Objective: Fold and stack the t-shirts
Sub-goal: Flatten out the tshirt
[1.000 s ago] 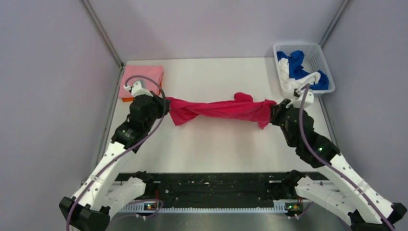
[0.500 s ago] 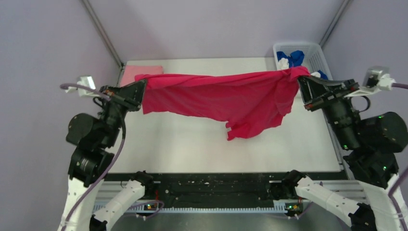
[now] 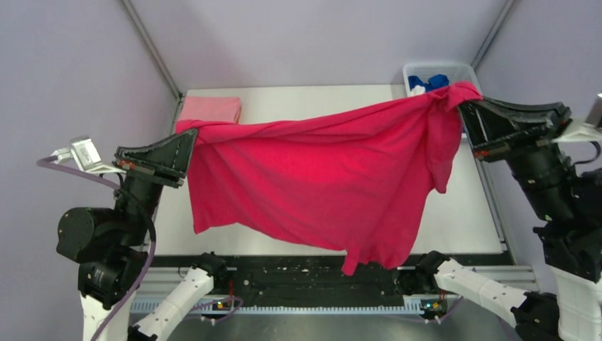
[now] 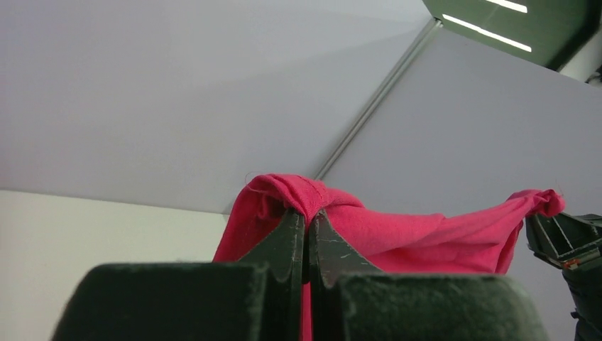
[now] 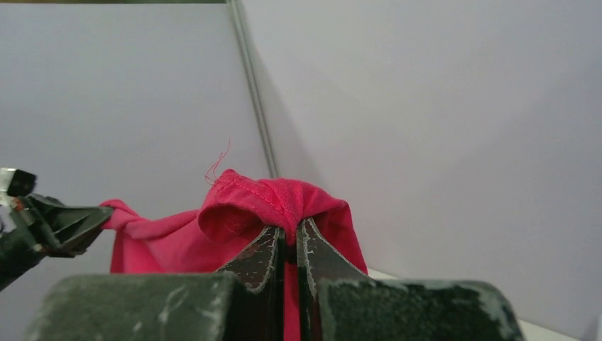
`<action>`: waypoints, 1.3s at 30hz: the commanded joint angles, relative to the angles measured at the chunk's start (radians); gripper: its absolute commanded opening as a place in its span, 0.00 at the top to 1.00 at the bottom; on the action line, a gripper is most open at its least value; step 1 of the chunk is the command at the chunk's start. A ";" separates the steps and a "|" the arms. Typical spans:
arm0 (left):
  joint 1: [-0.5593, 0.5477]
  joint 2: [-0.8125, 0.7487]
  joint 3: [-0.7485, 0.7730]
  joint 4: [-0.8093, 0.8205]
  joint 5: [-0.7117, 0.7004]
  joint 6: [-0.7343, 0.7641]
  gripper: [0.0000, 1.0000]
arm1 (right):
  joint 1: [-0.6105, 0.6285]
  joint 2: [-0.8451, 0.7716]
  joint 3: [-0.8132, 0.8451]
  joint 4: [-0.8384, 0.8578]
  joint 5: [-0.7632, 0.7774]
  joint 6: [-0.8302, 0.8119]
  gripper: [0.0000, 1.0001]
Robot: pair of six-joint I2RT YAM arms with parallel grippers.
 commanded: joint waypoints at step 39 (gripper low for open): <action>0.092 0.982 -0.328 -0.037 0.105 -0.062 0.01 | -0.256 0.578 -0.917 0.272 -0.005 0.409 0.01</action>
